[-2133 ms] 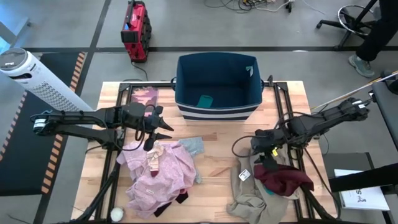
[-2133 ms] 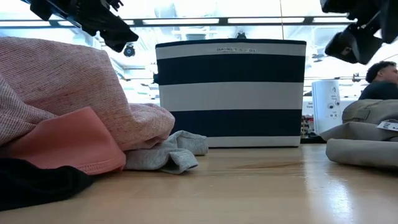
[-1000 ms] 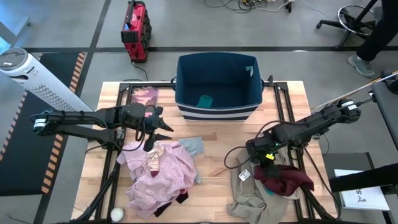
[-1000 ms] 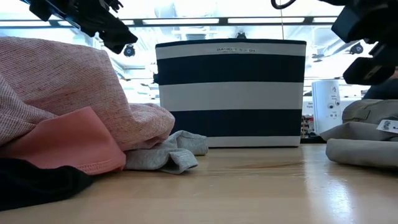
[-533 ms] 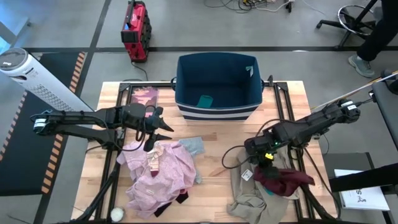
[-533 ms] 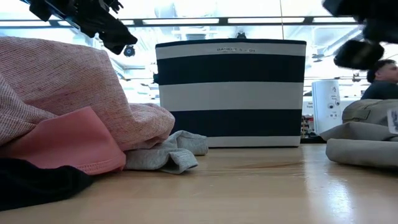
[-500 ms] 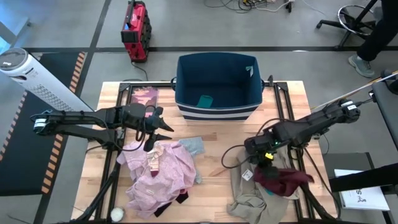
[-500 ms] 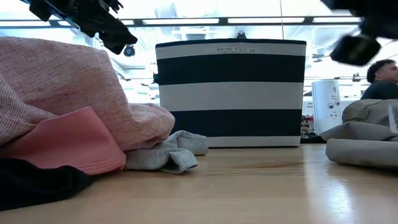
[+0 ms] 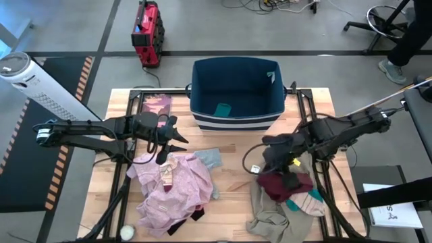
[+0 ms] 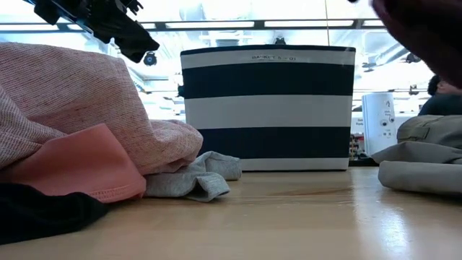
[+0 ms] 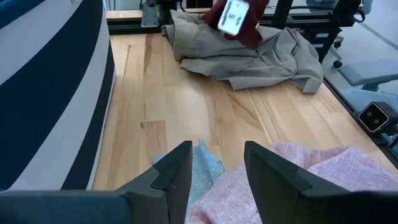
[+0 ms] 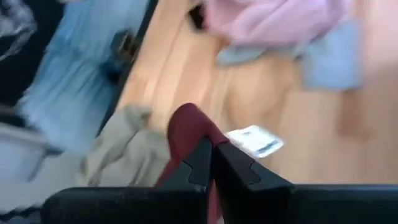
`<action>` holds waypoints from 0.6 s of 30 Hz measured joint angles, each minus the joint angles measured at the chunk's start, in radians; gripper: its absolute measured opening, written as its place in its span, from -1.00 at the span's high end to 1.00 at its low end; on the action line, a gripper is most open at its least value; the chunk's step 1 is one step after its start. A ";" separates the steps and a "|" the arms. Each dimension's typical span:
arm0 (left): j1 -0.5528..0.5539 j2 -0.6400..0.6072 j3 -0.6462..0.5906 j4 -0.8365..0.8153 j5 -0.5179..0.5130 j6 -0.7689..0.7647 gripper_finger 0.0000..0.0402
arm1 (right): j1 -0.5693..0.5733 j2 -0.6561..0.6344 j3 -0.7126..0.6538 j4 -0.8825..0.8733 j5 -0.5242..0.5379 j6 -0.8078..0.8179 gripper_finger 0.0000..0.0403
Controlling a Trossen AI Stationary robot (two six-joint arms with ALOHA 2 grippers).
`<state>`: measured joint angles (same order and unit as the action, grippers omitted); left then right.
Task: Sort clothes
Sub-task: Put the maroon underwear into the blue bin
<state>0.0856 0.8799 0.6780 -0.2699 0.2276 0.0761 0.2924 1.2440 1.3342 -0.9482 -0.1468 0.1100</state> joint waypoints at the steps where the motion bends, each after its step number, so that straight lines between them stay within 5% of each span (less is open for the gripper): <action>1: 0.000 0.000 0.000 0.000 0.000 0.000 0.32 | 0.000 0.001 0.020 -0.003 0.032 -0.008 1.00; 18: 0.000 0.000 0.000 0.000 0.000 -0.005 0.18 | -0.043 0.076 0.316 0.046 0.476 -0.268 1.00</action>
<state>0.0856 0.8799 0.6780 -0.2695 0.2276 0.0713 0.2496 1.3195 1.6503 -0.9020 0.3296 -0.1584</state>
